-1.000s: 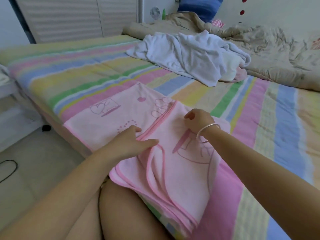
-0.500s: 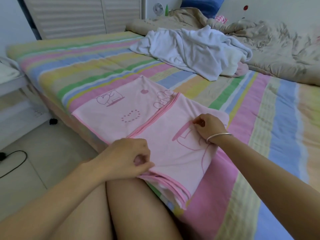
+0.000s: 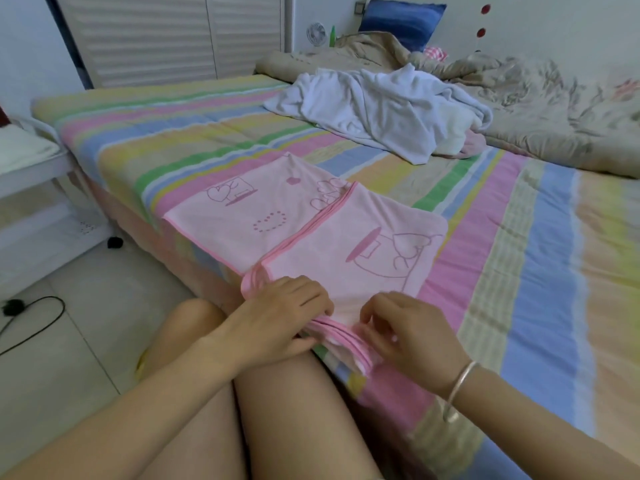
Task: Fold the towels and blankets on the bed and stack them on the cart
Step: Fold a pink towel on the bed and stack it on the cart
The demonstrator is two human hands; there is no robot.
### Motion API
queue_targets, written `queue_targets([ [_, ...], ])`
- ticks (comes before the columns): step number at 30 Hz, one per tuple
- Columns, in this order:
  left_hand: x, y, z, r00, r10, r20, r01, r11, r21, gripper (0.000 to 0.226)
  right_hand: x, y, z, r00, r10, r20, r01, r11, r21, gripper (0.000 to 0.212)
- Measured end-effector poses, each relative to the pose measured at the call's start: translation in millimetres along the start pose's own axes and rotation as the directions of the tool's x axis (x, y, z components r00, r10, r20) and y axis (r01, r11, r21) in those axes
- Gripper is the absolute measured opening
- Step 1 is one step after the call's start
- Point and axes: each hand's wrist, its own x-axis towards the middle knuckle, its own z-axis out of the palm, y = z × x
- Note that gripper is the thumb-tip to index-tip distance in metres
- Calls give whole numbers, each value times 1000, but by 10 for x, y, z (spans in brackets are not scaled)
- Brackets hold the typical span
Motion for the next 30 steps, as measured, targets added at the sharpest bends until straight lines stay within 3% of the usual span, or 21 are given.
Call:
queue_targets([
  [4, -28, -158, -7, 999, -35, 19, 32, 991, 129, 25, -224, -156, 21, 997, -26, 72, 35, 991, -129, 43],
  [7, -82, -296, -41, 997, -78, 7, 75, 969, 236, 30, -239, -282, 109, 999, 41, 31, -31, 961, -275, 29],
  [9, -109, -345, -77, 991, -133, 8, 125, 945, 301, 35, -233, -315, 190, 999, 50, 12, -43, 941, -337, 35],
  [13, -54, -333, -79, 984, -169, -51, 176, 906, 385, 41, -156, -289, 190, 999, 41, 17, -33, 944, -330, 58],
  [16, -19, -321, -47, 977, -179, -120, 212, 896, 389, 35, -116, -272, 165, 996, 72, 57, -56, 969, -240, 55],
  [19, -98, -384, 7, 970, -206, -130, 236, 925, 298, 41, -155, -264, 154, 969, 123, 214, -124, 992, -12, 23],
  [21, -191, -450, 19, 971, -210, -112, 229, 954, 194, 35, -99, -213, 93, 933, 175, 315, -217, 971, 104, 24],
  [25, -321, -524, -37, 943, -315, -105, 310, 949, -58, 24, 275, -21, 18, 931, 283, 231, -327, 927, 183, 11],
  [27, -317, -556, -31, 863, -466, -195, 435, 882, -180, 26, 552, 122, 35, 919, 349, 184, -377, 914, 152, 9],
  [30, -218, -719, -32, 674, -686, -273, 606, 725, -326, 29, 1045, 432, 223, 907, 403, 121, -416, 903, 108, 6],
])
